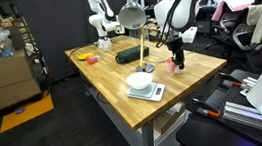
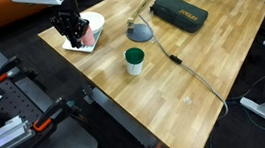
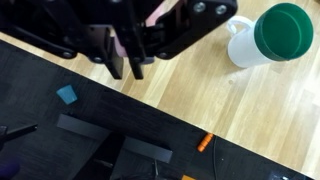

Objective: Pour the liquid in the pink cup into the white bowl on the scale

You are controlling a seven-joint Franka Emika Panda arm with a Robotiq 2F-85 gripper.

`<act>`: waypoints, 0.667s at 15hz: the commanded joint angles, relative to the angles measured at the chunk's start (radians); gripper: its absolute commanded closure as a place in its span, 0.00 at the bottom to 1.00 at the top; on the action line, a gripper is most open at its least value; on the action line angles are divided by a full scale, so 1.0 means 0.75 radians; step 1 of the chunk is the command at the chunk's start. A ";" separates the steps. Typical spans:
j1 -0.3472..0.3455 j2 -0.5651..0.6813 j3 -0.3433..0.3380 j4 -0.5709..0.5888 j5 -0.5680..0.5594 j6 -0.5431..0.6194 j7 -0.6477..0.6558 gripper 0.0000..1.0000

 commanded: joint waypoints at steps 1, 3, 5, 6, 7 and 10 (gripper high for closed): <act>-0.043 0.068 0.006 -0.003 0.120 0.155 -0.102 0.96; -0.058 0.124 0.013 0.011 0.177 0.203 -0.159 0.96; -0.072 0.181 0.025 0.026 0.224 0.236 -0.211 0.96; -0.077 0.212 0.031 0.037 0.241 0.245 -0.235 0.96; -0.079 0.241 0.035 0.051 0.250 0.242 -0.254 0.96; -0.076 0.309 0.034 0.095 0.246 0.219 -0.282 0.96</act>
